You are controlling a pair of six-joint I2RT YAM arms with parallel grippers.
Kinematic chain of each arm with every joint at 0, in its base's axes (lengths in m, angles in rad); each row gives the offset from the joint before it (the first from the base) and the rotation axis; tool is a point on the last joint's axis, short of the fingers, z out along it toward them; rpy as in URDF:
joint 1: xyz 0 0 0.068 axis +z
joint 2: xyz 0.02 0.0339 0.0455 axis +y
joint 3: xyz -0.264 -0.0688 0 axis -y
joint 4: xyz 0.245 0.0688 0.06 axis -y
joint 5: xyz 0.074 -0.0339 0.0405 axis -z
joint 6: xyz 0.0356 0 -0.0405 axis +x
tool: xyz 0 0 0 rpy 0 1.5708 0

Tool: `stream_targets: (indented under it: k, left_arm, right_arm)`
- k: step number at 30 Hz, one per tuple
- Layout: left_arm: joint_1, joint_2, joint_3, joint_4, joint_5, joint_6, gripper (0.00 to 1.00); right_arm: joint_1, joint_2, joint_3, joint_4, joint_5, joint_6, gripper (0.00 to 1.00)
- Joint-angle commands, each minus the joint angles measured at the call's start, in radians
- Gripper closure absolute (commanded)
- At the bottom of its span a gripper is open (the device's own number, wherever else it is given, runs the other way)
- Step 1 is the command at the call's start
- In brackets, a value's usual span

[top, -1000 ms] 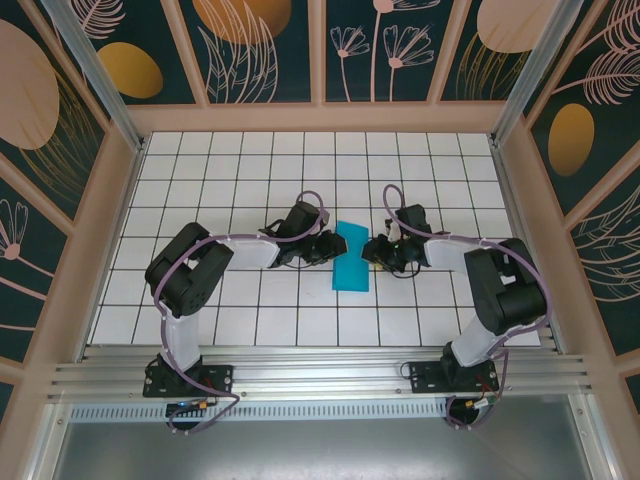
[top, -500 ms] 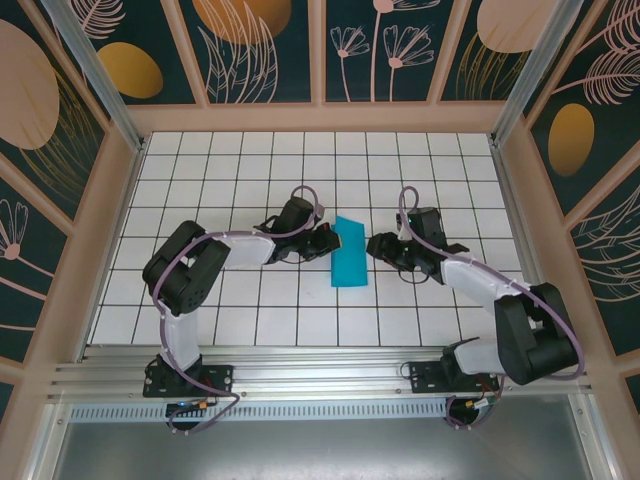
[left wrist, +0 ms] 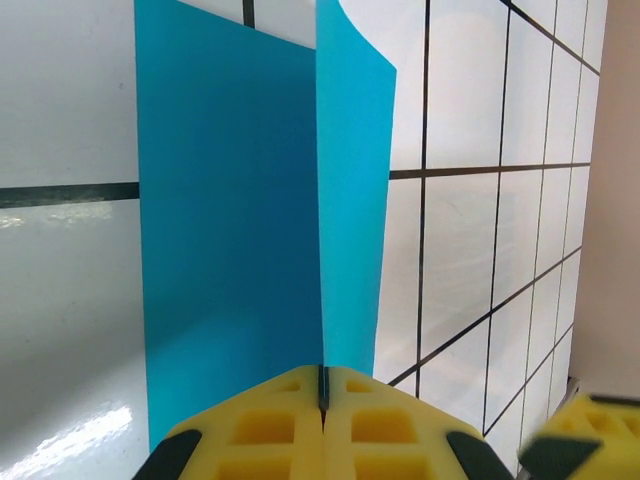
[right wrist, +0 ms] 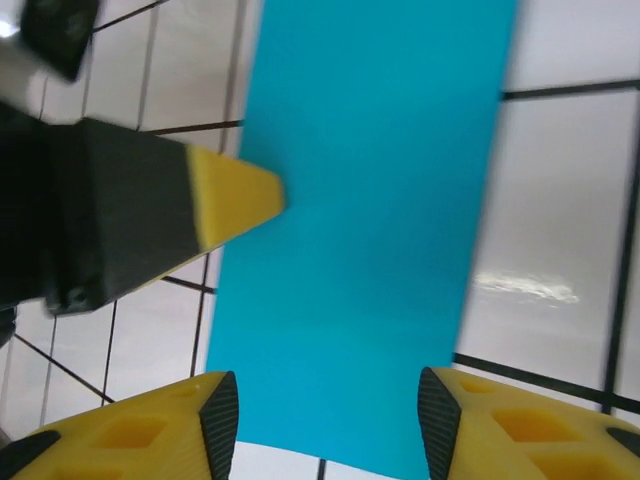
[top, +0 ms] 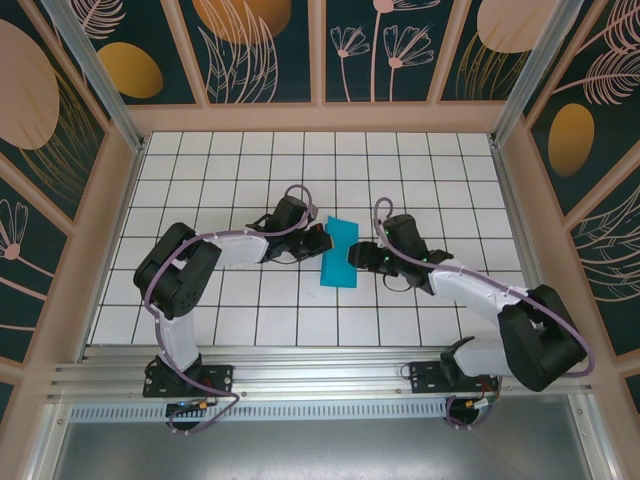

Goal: Fold a paper plane with a square sheet of paper (pick it up from the middle)
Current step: Fold the triangle a second time at the center of the table.

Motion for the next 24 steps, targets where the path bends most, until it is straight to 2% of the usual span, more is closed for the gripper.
stream_targets:
  k: [1,4,7,11,18,24]
  left_arm:
    - [0.004,-0.034,-0.010,-0.021,-0.018,0.010,1.00]
    - [0.004,-0.028,-0.008,-0.022,-0.015,0.007,1.00]
    - [0.003,-0.024,-0.006,-0.018,-0.011,0.001,0.99]
    - [0.004,-0.022,-0.003,-0.016,-0.006,-0.002,0.99]
    - [0.003,-0.018,-0.001,-0.016,0.000,-0.006,0.98]
    - [0.003,-0.016,-0.001,-0.018,0.002,-0.004,0.98]
  right_arm:
    - [0.125,-0.078,-0.064,0.106,0.194,-0.111,0.44]
    - [0.254,-0.092,-0.100,0.158,0.329,-0.191,0.42]
    - [0.362,-0.057,-0.110,0.204,0.404,-0.283,0.40]
    - [0.457,0.046,-0.071,0.226,0.515,-0.362,0.39]
    - [0.488,0.189,-0.016,0.244,0.654,-0.409,0.40]
    - [0.500,0.248,0.011,0.269,0.675,-0.434,0.45]
